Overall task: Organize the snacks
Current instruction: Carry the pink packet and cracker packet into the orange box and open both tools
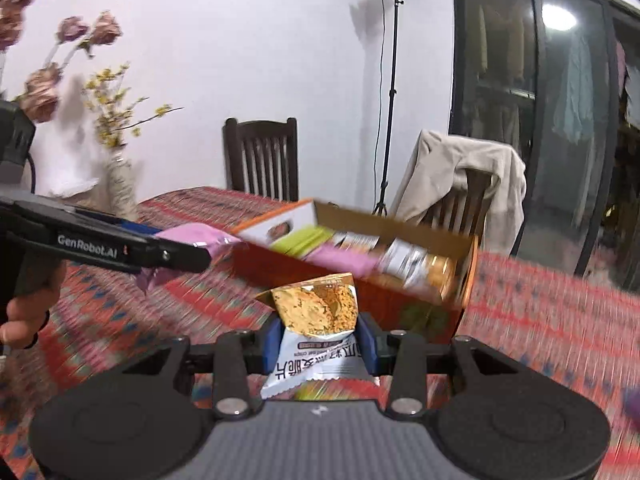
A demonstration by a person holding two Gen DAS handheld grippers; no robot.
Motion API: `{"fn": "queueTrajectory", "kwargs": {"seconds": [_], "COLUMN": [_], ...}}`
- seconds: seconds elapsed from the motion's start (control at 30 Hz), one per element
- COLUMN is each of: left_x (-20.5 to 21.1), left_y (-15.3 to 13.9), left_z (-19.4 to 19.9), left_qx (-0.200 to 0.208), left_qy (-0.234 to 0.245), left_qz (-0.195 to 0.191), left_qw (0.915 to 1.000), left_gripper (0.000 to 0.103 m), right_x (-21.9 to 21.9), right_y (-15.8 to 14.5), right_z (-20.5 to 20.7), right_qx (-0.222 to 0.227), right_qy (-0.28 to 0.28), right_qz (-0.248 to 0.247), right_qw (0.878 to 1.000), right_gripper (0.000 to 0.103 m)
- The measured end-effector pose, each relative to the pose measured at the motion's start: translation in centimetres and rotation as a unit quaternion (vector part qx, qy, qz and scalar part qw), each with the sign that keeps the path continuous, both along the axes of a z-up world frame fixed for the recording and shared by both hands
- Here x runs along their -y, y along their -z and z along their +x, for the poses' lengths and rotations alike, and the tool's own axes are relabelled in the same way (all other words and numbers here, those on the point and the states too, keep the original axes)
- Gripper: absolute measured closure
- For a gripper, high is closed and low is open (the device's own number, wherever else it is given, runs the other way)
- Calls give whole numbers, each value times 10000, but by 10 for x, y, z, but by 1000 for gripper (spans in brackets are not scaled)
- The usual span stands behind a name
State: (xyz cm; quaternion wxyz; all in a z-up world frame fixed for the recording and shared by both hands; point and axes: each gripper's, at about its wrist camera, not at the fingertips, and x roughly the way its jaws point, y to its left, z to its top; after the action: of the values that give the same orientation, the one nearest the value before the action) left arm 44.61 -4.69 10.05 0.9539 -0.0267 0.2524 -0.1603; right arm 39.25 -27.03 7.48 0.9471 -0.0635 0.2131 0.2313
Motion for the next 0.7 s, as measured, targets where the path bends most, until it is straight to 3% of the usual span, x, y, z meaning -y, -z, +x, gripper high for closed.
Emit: {"fn": "queueTrajectory", "kwargs": {"seconds": [0.17,0.33,0.4,0.43,0.5,0.57,0.7], "left_x": [16,42,46,48,47,44,33], "left_y": [-3,13,23,29,39,43,34], "left_z": [108,197,226,241,260,273,269], "left_qx": [-333,-577,-726,-790,-771,-811,-669], "left_qy": [-27,-91,-66,-113,-263,-421,-135], "left_qz": [-146,58,-38,-92,-146,-79,-201], "left_qw": [9993,9983,9973,9968,9966,9958,9975], "left_gripper": [40,40,39,34,19,17,17], "right_x": [-9,-27,-33,-36,-37,-37,-31], "right_y": [-7,20,33,39,47,51,46], "right_z": [109,202,227,239,253,266,266], "right_qx": [-387,-951,-1103,-1151,-1185,-1281,-1149], "right_qy": [-23,105,200,252,266,268,352], "right_qz": [-201,-662,-822,-878,-840,-766,-748], "right_qw": [9990,9932,9903,9891,9890,9884,9899], "right_gripper": [64,64,63,61,55,55,43]}}
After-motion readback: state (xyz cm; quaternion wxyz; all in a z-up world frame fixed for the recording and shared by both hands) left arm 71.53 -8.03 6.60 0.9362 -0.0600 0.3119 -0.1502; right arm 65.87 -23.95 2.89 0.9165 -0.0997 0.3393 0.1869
